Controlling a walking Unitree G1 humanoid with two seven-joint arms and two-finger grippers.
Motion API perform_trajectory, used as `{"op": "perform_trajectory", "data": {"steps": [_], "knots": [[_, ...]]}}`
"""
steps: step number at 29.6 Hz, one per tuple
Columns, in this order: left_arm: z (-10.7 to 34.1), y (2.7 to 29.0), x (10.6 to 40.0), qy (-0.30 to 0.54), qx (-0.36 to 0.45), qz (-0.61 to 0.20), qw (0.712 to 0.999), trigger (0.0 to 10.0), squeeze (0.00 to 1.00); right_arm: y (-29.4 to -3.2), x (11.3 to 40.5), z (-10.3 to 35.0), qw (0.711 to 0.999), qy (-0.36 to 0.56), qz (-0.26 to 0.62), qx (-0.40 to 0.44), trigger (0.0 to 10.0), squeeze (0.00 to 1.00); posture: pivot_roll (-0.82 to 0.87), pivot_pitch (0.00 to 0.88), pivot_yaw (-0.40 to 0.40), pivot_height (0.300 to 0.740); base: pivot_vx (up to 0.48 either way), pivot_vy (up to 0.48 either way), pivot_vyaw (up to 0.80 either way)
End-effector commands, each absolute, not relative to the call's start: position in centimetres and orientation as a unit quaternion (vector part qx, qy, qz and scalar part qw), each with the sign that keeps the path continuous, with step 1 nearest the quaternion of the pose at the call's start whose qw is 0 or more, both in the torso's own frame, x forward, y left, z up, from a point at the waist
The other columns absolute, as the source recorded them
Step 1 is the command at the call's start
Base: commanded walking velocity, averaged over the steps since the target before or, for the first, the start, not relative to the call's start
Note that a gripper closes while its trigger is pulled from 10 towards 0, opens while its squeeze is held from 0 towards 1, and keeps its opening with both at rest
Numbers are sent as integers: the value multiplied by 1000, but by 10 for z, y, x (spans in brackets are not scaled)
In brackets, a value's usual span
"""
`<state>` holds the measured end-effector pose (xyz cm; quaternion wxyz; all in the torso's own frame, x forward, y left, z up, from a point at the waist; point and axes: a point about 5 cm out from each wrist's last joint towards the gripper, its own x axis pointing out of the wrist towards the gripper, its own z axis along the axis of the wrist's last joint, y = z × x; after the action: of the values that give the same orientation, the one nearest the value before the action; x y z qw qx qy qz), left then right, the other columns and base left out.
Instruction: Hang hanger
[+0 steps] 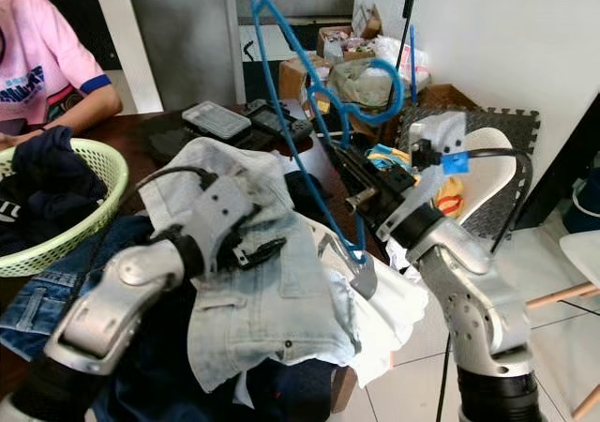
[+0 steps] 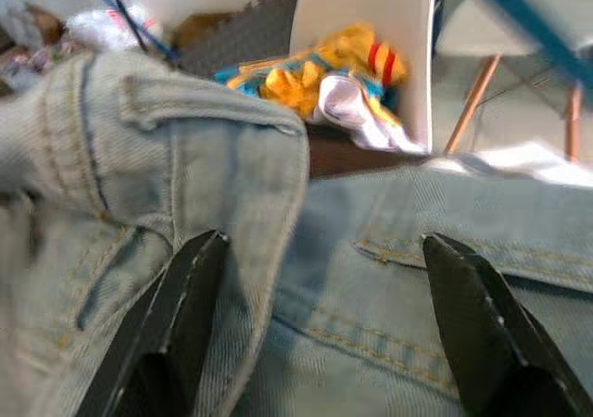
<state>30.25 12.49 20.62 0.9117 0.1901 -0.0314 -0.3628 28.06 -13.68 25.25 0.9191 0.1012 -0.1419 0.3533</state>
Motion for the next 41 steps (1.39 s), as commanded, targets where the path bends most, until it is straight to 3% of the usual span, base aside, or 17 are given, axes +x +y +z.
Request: {"op": "perform_trajectory", "data": {"steps": [1, 2, 4, 8, 16, 30, 41], "knots": [[239, 145, 306, -75, 199, -318, 924, 10000, 0, -128, 278, 247, 918, -132, 360, 100, 10000, 0, 53, 82, -42, 740, 0, 0, 0], [239, 145, 306, -75, 199, -318, 924, 10000, 0, -128, 278, 247, 918, -132, 360, 100, 10000, 0, 53, 82, -42, 740, 0, 0, 0], [283, 168, 312, -151, 195, -212, 946, 10000, 0, -122, 278, 244, 916, -128, 364, 107, 10000, 0, 60, 86, -47, 740, 0, 0, 0], [314, 178, 307, -213, 184, -150, 948, 10000, 0, -118, 279, 243, 916, -126, 364, 114, 10000, 0, 64, 87, -51, 740, 0, 0, 0], [306, 167, 302, -218, 119, -144, 958, 10000, 0, -110, 281, 240, 917, -124, 358, 127, 10000, 0, 70, 85, -49, 740, 0, 0, 0], [299, 169, 307, -213, 141, -98, 962, 10000, 0, -124, 296, 250, 934, -155, 287, 144, 10000, 0, 67, 75, -48, 740, 0, 241, 0], [292, 167, 308, -206, 145, -91, 963, 10000, 0, -124, 297, 251, 936, -159, 282, 140, 10000, 0, 64, 67, -46, 740, 0, 303, 0]]}}
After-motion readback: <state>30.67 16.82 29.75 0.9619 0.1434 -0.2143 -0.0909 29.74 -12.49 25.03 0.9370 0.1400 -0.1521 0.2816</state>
